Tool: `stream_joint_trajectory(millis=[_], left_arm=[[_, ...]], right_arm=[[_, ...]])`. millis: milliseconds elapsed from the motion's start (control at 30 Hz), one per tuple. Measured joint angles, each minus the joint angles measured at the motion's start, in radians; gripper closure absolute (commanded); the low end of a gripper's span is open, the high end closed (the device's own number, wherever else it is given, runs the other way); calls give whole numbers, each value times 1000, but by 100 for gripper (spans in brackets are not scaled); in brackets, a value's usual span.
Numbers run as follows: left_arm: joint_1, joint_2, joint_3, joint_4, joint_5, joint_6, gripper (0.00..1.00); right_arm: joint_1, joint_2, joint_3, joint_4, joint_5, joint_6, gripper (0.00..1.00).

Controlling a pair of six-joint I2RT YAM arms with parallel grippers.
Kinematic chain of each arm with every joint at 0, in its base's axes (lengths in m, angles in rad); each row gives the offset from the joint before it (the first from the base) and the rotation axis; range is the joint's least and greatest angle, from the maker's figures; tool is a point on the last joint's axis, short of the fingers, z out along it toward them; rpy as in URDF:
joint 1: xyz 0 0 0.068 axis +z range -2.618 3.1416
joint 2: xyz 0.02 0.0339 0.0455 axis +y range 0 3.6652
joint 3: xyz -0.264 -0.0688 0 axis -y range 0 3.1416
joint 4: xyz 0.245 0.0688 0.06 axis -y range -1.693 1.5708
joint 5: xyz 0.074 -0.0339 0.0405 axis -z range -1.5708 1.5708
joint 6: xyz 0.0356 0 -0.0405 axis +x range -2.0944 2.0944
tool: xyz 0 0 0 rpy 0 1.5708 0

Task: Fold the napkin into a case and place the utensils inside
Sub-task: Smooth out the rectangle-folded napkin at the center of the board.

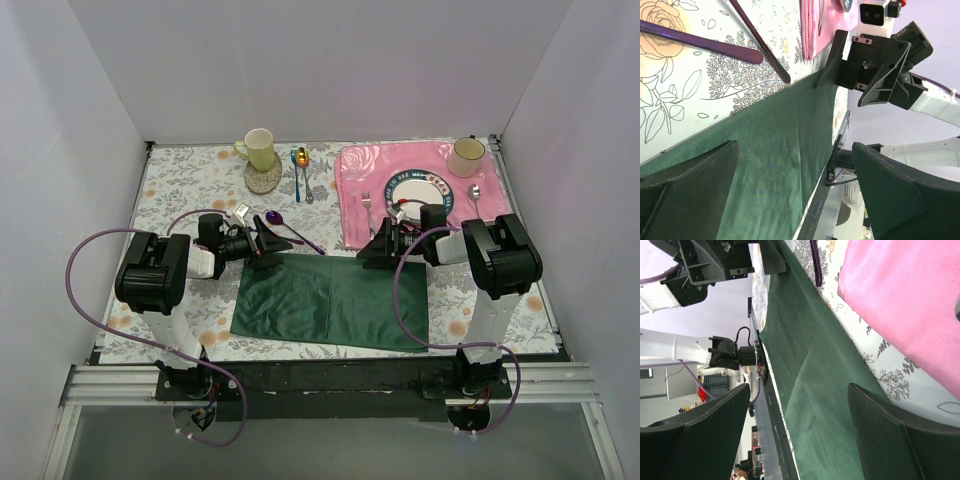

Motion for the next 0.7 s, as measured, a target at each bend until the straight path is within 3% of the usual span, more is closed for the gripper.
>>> stream_joint_trajectory(millis=[200, 700], left_arm=[[0, 0, 0, -1, 0, 0, 2], [2, 3, 1, -1, 3, 0, 2]], right_arm=[[-45, -4, 10, -97, -60, -100, 13], [-154, 46, 147, -589, -212, -524, 13]])
